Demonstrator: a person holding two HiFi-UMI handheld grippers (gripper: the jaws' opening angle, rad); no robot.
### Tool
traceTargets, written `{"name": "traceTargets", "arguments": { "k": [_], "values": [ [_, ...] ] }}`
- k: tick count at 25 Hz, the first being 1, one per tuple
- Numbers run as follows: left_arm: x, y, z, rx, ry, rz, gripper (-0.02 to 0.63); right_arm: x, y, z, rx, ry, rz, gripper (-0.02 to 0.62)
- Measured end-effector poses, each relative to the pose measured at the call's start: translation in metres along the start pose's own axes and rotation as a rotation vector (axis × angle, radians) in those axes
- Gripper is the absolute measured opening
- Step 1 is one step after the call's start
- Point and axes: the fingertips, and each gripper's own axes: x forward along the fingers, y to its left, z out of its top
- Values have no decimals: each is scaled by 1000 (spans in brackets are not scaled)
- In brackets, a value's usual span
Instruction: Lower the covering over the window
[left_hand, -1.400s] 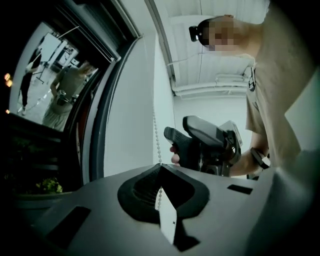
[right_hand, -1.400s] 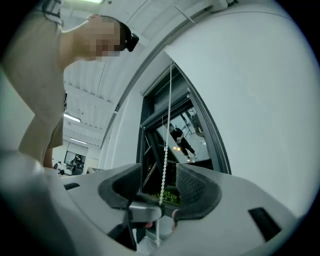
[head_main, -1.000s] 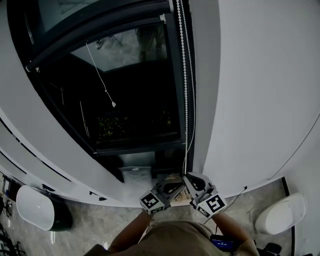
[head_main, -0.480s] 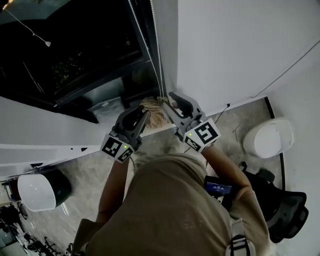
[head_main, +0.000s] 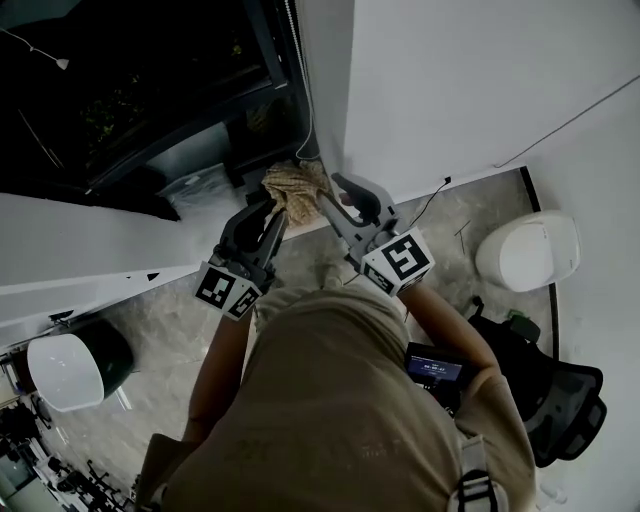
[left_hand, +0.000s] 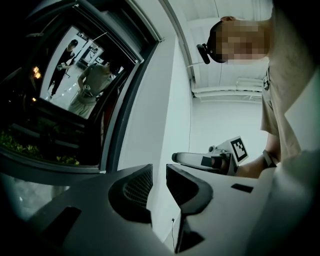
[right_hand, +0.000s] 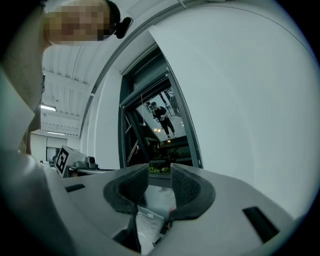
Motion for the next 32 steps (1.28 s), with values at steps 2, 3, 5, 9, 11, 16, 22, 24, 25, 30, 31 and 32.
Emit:
{"name": "traceTargets", "arguments": {
  "k": [2, 3, 5, 9, 11, 16, 22, 24, 25, 30, 31, 32],
  "values": [
    [-3, 0, -9, -12, 16, 9, 75, -5, 0, -5, 6, 4, -7, 120],
    [-6, 1, -14, -17, 23, 16, 75, -7, 0, -8, 6, 11, -10, 120],
    [-13, 8, -22, -28, 37, 36, 75, -10, 1, -18, 4, 28, -13, 120],
    [-32, 18, -39, -51, 63, 94, 75, -19, 2, -35, 25, 63, -25, 120],
    [-44, 24, -47, -66, 73, 135, 75, -23, 4, -43, 29, 81, -24, 120],
    [-76, 43, -69, -99, 87, 236, 75, -23, 13, -63, 53, 136, -7, 120],
    [-102, 53, -88, -135, 117, 333, 75, -16, 30, -73, 85, 142, 27, 120],
    [-108, 53, -92, -142, 132, 344, 75, -10, 37, -75, 105, 122, 37, 120],
    [-112, 53, -93, -144, 139, 348, 75, -7, 40, -78, 113, 121, 42, 120],
    [-130, 60, -91, -148, 124, 362, 75, 9, 59, -84, 124, 130, 67, 120],
    [-135, 62, -90, -149, 118, 363, 75, 12, 63, -83, 123, 129, 66, 120],
    [-139, 64, -90, -151, 112, 361, 75, 16, 66, -83, 120, 129, 63, 120]
  ]
}}
